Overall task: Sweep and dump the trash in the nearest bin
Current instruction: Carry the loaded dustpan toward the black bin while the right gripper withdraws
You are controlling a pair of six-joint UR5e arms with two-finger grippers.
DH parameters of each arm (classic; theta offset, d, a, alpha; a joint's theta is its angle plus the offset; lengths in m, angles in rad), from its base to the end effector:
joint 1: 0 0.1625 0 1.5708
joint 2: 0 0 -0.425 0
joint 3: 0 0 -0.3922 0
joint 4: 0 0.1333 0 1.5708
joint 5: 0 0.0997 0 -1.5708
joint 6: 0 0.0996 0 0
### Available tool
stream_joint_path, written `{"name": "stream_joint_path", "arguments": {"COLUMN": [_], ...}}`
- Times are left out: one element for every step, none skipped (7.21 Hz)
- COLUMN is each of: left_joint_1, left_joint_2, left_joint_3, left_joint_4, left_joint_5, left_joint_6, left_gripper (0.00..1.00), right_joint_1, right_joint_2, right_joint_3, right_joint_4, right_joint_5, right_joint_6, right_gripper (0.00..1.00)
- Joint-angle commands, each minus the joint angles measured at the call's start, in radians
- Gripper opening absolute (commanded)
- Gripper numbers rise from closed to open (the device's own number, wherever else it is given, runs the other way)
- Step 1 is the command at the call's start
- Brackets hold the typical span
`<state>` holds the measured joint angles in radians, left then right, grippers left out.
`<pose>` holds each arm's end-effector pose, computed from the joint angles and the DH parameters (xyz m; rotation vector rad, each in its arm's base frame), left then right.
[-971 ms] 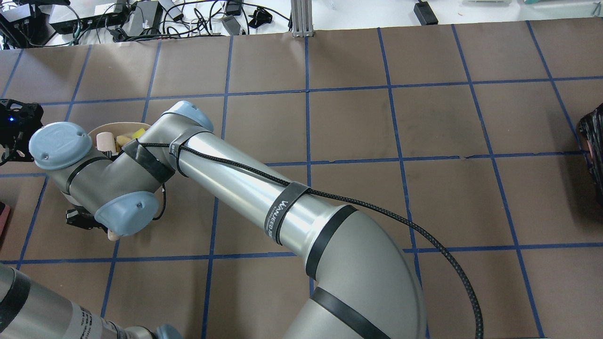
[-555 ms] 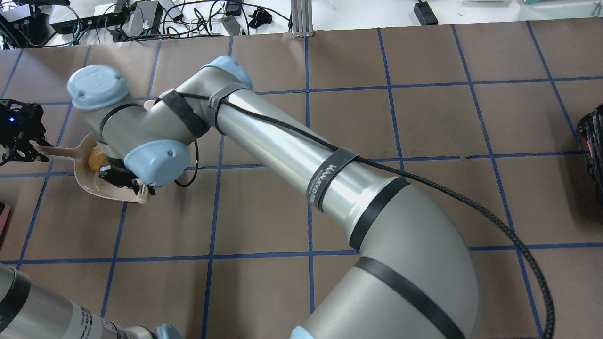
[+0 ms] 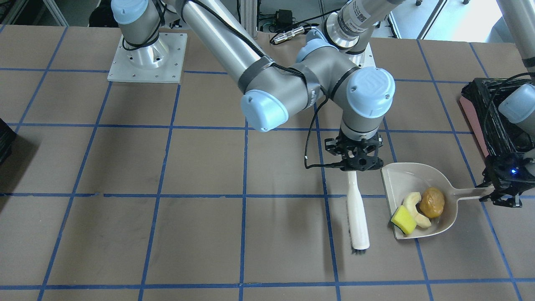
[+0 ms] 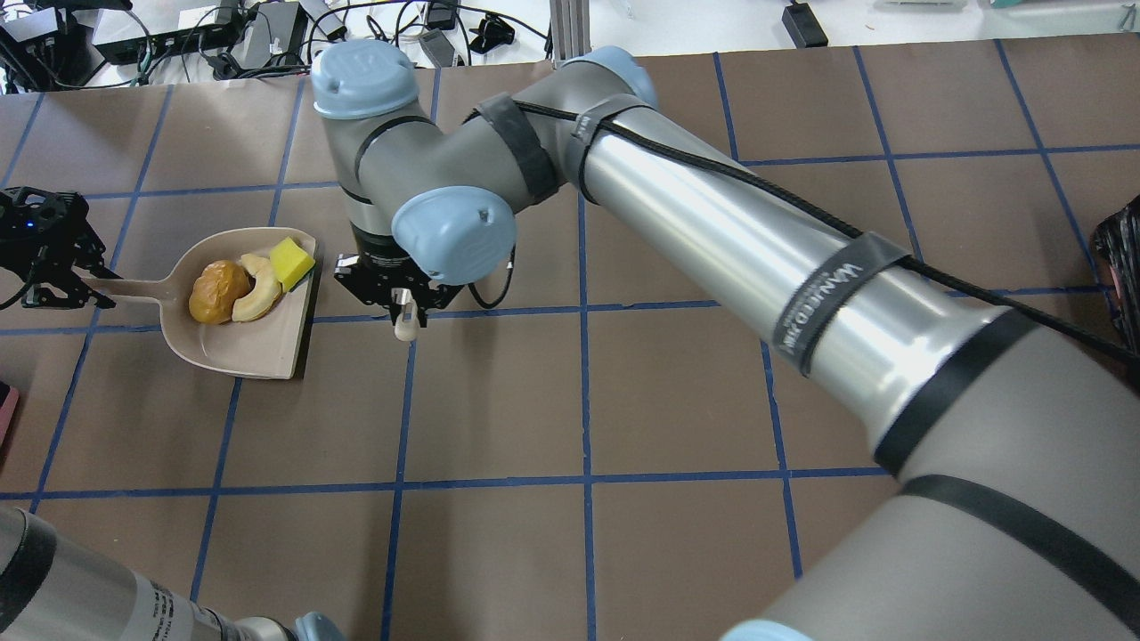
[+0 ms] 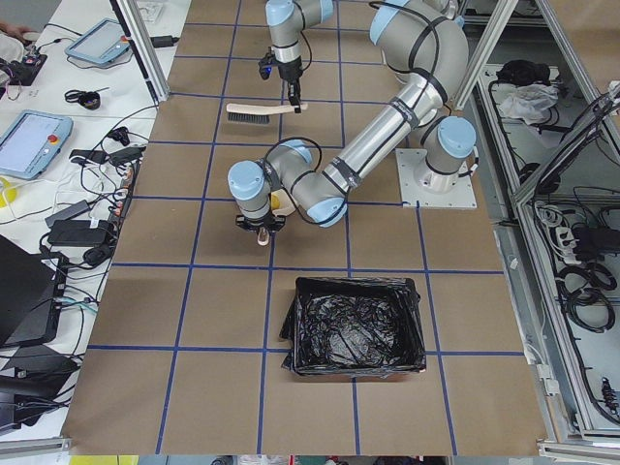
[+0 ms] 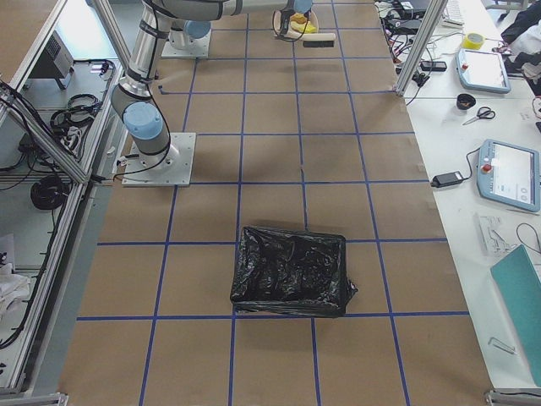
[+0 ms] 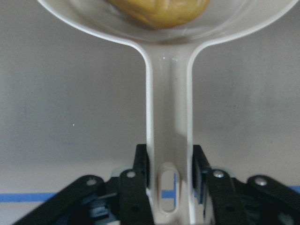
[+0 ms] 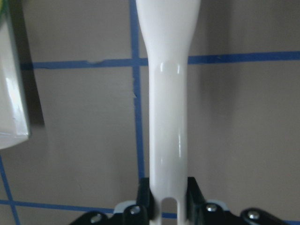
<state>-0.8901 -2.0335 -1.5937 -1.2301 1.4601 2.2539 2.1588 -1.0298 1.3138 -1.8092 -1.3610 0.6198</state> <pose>0.2786 -0.5734 0.2474 -2.1032 -2.1151 0.1420 0.5112 -0.4891 0.3151 0.0546 2.9852 0.2345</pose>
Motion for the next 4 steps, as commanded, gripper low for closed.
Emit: {"name": "stream_joint_path", "arguments": {"left_joint_1": [0.01,0.035,0.066,0.091], "left_joint_2": [0.019,0.032,0.045,0.061], "left_joint_3": [0.006,0.008,0.014,0.03], "left_joint_4": [-0.121,-0.182,-0.204,-0.253], "left_joint_5": [-0.128,-0.221,-0.316,-0.408], "left_joint_6": [-0.002,-0.002,-0.004,-0.005], "left_gripper": [0.0,0.0,0.0,0.0], "right_joint_1": [-0.036,-0.033,-0.019,-0.013], "right_joint_2": [-0.197,-0.248,-0.304,-0.352], "right_joint_3": [0.311,0.397,0.48,0.572], "right_joint_4": [-0.153,-0.163,-0.164,-0.183], "right_joint_5": [-0.038,-0.085,-0.122,-0.135], "right_joint_6": [-0.011,-0.011,0.001,0.011], "right_gripper": [0.0,0.0,0.0,0.0]}}
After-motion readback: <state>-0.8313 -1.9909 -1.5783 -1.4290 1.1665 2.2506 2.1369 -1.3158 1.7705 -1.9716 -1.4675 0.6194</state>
